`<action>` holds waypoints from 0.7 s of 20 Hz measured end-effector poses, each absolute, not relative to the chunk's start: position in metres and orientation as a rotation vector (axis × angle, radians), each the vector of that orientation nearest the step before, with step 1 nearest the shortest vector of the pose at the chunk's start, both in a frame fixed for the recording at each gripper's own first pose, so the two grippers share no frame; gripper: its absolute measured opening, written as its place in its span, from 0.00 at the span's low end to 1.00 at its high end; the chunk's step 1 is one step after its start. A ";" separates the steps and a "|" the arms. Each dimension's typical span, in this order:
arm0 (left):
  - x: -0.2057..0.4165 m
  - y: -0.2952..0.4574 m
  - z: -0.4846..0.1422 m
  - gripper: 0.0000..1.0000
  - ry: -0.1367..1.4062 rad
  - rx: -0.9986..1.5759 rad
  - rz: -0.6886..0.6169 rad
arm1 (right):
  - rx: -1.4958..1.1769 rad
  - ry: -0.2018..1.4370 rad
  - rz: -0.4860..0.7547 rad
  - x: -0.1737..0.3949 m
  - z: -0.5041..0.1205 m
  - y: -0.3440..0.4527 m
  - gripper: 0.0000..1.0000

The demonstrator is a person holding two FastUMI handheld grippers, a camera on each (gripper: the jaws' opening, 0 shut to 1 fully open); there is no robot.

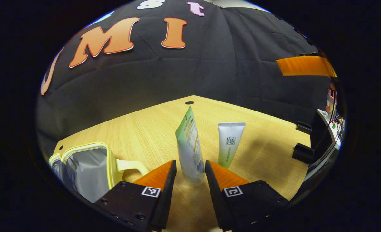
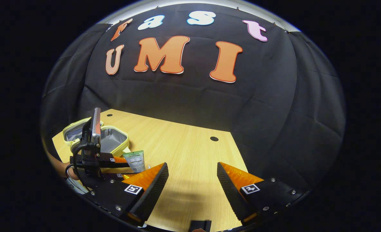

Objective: First open the suitcase, pack the skin care products into it, and then close the suitcase.

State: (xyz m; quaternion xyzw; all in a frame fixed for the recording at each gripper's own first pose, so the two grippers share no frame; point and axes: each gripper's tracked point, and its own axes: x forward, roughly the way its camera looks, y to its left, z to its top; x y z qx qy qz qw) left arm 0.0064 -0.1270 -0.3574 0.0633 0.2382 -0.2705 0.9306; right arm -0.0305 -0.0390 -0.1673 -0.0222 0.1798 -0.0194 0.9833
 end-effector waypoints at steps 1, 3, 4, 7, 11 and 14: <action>0.006 -0.131 -0.359 0.53 0.499 0.136 -0.567 | -0.048 0.365 -0.038 -0.030 -0.169 -0.038 0.96; 0.012 -0.136 -0.363 0.45 0.500 0.127 -0.573 | -0.045 0.372 -0.030 -0.028 -0.173 -0.035 0.96; 0.011 -0.132 -0.363 0.45 0.509 0.116 -0.566 | -0.043 0.377 -0.021 -0.026 -0.174 -0.031 0.96; 0.013 -0.123 -0.352 0.40 0.528 0.087 -0.543 | -0.071 0.402 0.008 -0.023 -0.176 -0.022 0.96; 0.021 -0.101 -0.316 0.40 0.525 0.001 -0.473 | -0.072 0.438 0.064 -0.020 -0.180 -0.009 0.96; 0.022 -0.086 -0.289 0.40 0.522 -0.013 -0.437 | -0.072 0.457 0.107 -0.018 -0.190 0.000 0.96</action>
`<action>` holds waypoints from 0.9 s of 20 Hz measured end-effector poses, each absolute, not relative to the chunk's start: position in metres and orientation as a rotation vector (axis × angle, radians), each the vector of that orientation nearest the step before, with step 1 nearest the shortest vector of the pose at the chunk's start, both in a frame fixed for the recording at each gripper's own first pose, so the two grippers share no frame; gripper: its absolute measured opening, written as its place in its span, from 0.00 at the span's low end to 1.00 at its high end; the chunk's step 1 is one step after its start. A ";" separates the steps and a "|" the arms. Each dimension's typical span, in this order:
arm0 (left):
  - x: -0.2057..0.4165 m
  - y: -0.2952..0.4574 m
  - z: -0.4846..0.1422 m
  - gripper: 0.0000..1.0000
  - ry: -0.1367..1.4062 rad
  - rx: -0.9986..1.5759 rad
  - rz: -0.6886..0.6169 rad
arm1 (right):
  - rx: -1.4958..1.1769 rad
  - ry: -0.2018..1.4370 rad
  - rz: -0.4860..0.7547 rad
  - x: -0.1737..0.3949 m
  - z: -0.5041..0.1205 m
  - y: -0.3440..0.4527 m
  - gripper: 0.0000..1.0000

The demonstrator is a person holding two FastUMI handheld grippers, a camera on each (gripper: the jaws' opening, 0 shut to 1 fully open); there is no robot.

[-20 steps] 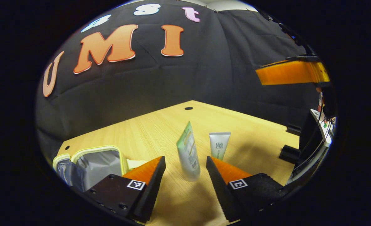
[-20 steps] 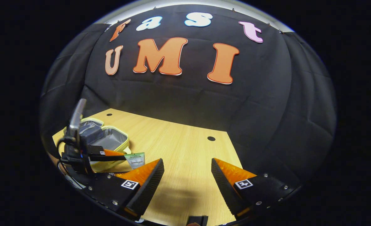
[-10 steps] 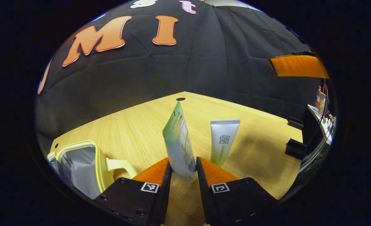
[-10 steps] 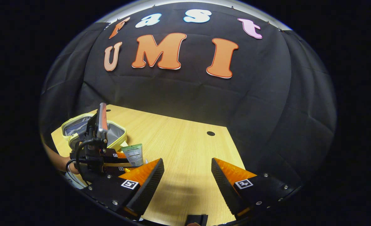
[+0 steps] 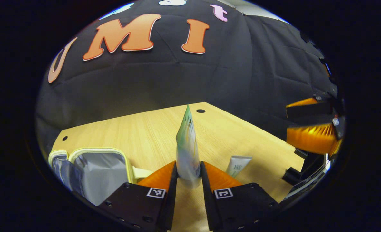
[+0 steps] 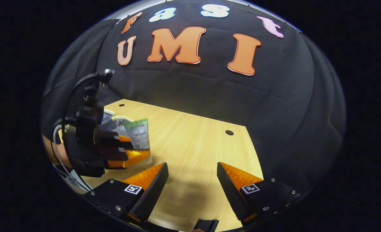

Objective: First open the suitcase, pack the skin care products into it, and then close the suitcase.

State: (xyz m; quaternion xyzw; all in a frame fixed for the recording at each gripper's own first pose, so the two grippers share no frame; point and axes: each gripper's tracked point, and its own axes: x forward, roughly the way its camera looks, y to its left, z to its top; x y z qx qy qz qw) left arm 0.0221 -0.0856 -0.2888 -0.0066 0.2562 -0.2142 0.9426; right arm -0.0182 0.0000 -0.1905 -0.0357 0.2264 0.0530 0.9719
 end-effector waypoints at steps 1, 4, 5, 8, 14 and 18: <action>0.022 -0.080 -0.280 0.40 0.524 -0.015 -0.421 | -0.076 0.461 0.123 -0.017 -0.197 0.003 0.96; 0.016 -0.052 -0.256 0.42 0.511 0.005 -0.342 | -0.068 0.509 0.190 -0.010 -0.228 0.019 0.96; 0.013 -0.040 -0.247 0.40 0.508 0.009 -0.306 | -0.053 0.526 0.224 -0.010 -0.236 0.028 0.96; -0.005 -0.006 -0.231 0.40 0.508 0.011 -0.212 | -0.044 0.568 0.291 -0.002 -0.270 0.045 0.96; -0.043 0.044 -0.232 0.40 0.568 0.036 -0.020 | 0.016 0.705 0.354 0.010 -0.339 0.068 0.90; -0.071 0.074 -0.237 0.40 0.618 0.026 0.089 | 0.050 0.716 0.351 0.019 -0.348 0.074 0.59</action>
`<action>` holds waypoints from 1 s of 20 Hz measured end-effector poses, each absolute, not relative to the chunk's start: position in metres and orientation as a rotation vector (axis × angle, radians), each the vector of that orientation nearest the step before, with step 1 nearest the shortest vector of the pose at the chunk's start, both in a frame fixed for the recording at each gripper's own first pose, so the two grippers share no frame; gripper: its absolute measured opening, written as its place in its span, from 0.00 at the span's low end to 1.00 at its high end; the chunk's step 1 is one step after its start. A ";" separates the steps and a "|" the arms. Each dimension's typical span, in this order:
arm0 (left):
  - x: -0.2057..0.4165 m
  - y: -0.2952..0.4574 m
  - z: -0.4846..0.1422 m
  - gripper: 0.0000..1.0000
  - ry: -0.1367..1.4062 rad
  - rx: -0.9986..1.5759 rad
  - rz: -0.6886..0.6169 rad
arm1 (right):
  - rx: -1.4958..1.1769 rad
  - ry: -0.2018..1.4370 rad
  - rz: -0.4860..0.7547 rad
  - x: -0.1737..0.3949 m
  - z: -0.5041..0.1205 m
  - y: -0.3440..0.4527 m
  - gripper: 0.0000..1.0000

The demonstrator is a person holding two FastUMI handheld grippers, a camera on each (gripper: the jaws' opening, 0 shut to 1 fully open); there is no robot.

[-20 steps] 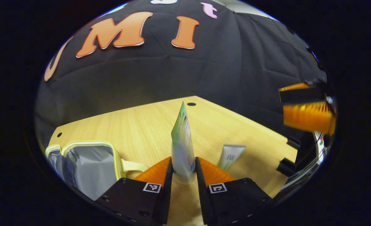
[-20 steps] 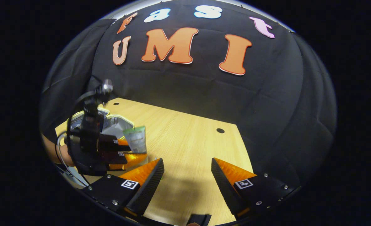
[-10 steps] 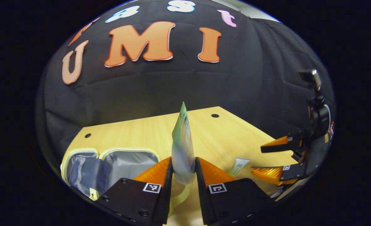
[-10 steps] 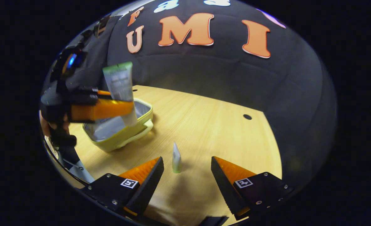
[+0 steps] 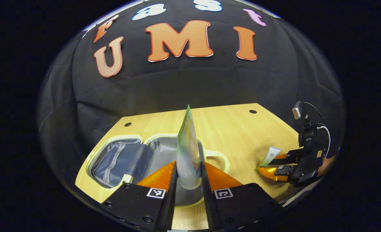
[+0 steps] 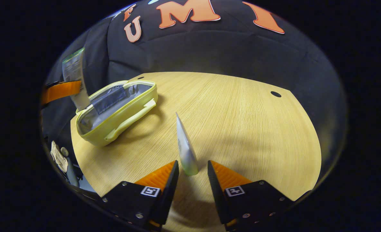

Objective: First open the suitcase, pack the skin care products into it, and then close the suitcase.

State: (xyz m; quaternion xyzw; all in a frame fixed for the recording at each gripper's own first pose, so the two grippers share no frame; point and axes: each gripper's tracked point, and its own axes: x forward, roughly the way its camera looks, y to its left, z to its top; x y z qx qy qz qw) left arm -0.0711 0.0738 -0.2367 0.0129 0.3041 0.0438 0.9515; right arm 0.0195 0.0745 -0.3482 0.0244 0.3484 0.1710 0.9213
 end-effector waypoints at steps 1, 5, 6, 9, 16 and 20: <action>-0.075 0.081 -0.238 0.40 0.627 0.034 0.110 | 0.063 0.718 0.345 0.021 -0.348 0.076 0.51; -0.087 0.108 -0.242 0.41 0.660 0.029 0.164 | 0.117 0.716 0.390 0.020 -0.341 0.091 0.35; -0.087 0.116 -0.240 0.40 0.658 0.033 0.171 | 0.115 0.714 0.396 0.019 -0.338 0.092 0.34; -0.086 0.135 -0.240 0.40 0.651 0.029 0.177 | 0.108 0.688 0.406 0.020 -0.319 0.097 0.34; -0.076 0.161 -0.278 0.40 0.741 0.003 0.076 | 0.132 0.651 0.354 0.019 -0.274 0.112 0.33; -0.067 0.171 -0.301 0.41 0.816 -0.020 0.012 | 0.146 0.644 0.364 0.013 -0.251 0.136 0.33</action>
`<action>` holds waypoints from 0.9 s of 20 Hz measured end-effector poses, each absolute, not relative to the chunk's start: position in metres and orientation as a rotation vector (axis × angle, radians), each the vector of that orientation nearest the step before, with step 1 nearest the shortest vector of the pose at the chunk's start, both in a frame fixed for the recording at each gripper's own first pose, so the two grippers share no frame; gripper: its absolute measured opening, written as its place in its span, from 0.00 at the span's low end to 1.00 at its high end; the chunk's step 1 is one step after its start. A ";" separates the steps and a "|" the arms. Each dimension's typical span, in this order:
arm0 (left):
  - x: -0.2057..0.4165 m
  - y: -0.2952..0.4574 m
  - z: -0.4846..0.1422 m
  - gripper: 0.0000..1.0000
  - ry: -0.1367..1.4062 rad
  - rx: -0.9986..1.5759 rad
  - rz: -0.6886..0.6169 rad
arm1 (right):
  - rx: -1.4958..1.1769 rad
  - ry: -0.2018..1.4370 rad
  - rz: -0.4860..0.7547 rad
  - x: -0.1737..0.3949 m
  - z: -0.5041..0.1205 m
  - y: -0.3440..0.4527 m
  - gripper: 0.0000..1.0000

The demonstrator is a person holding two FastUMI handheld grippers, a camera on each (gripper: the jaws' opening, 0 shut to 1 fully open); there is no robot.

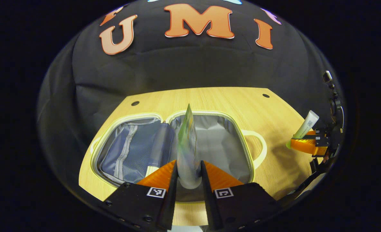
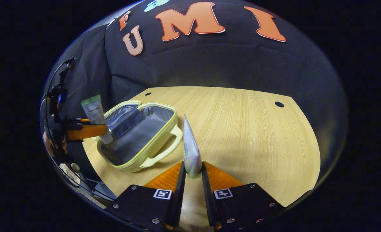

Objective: First open the suitcase, pack the skin care products into it, and then close the suitcase.

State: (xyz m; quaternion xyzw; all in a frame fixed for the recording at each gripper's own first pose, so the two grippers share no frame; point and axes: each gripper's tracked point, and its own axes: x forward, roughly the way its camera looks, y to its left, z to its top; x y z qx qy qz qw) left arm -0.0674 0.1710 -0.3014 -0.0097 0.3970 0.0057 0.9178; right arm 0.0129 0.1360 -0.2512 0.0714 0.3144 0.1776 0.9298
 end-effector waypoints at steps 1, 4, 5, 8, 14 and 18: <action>-0.067 0.174 -0.309 0.40 0.855 -0.023 -0.001 | 0.156 0.650 0.382 0.010 -0.247 0.147 0.33; -0.071 0.177 -0.327 0.40 0.968 -0.061 -0.031 | 0.161 0.646 0.399 0.012 -0.232 0.171 0.33; -0.069 0.176 -0.332 0.40 0.987 -0.073 -0.051 | 0.157 0.638 0.408 0.012 -0.225 0.180 0.34; -0.068 0.173 -0.348 0.40 1.052 -0.106 -0.102 | 0.151 0.622 0.433 0.016 -0.210 0.208 0.33; -0.056 0.177 -0.374 0.40 1.129 -0.125 -0.126 | 0.142 0.641 0.405 0.017 -0.205 0.228 0.33; -0.039 0.180 -0.384 0.39 1.142 -0.127 -0.100 | 0.138 0.667 0.390 0.021 -0.211 0.245 0.33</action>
